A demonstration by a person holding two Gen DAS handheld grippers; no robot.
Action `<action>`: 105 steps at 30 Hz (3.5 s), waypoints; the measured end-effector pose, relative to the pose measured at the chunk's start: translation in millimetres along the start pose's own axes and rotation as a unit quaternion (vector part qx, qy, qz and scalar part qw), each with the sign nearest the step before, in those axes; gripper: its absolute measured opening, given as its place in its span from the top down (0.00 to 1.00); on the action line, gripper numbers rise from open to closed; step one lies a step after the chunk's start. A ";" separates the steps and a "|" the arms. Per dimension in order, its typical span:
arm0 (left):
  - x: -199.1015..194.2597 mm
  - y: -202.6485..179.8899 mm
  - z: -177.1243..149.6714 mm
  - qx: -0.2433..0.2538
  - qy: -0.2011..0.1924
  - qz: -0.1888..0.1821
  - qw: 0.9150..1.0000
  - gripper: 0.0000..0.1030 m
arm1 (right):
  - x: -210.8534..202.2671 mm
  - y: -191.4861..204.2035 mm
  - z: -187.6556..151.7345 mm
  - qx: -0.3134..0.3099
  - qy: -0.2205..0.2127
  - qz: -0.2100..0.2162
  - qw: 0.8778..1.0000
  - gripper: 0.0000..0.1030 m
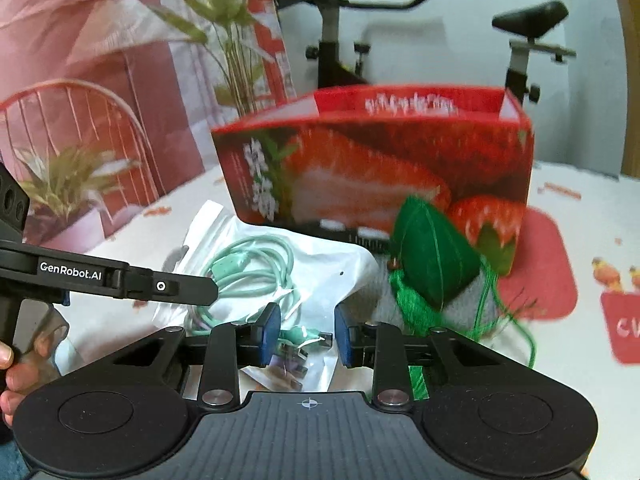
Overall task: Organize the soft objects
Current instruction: 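Lift the cable packet with both grippers up over the red box, then lower the cable packet into the red box and open both grippers, then move both tools down to the green zongzi-shaped sachet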
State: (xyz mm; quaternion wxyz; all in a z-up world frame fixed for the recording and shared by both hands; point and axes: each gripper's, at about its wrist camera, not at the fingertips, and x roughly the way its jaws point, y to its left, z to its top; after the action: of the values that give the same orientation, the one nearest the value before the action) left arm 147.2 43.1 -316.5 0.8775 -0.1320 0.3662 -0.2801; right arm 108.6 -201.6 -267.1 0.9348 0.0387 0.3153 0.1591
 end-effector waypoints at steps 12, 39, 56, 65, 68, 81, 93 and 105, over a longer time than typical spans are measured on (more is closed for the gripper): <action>-30.0 -36.3 56.7 0.050 -0.077 -0.021 0.996 0.71 | -29.3 -3.8 65.3 -0.020 -0.071 0.020 0.997 0.73; 121.3 10.3 187.7 -0.051 0.059 -0.035 0.996 0.70 | 111.4 -110.1 198.2 0.109 0.097 -0.015 0.989 0.71; 139.7 -2.9 208.0 0.061 0.010 0.072 0.995 0.54 | 144.7 -96.0 211.5 -0.003 0.089 -0.109 0.990 0.68; 90.5 -26.2 192.6 0.120 -0.056 0.093 0.987 0.25 | 95.0 -96.4 203.1 0.015 0.011 -0.094 0.995 0.57; 77.6 -40.5 183.1 0.144 -0.077 0.106 0.981 0.12 | 77.7 -94.1 194.9 0.017 -0.012 -0.091 0.996 0.44; 34.0 -51.7 130.2 0.138 -0.088 0.148 0.975 0.00 | 12.1 -81.8 143.5 0.042 -0.073 -0.093 0.992 0.00; 19.2 -43.8 84.2 0.104 -0.086 0.188 0.973 0.00 | -9.2 -68.7 70.2 0.012 -0.085 -0.105 0.991 0.00; 33.2 -43.3 57.7 0.086 -0.049 0.168 0.981 0.00 | 10.1 -74.3 18.9 0.041 -0.042 -0.055 0.997 0.35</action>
State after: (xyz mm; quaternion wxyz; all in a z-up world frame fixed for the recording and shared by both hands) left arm 190.5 -9.9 -276.3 0.9371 -0.0062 0.3140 -0.1526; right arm 147.8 -268.2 -270.7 0.9523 0.0663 0.2833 0.0922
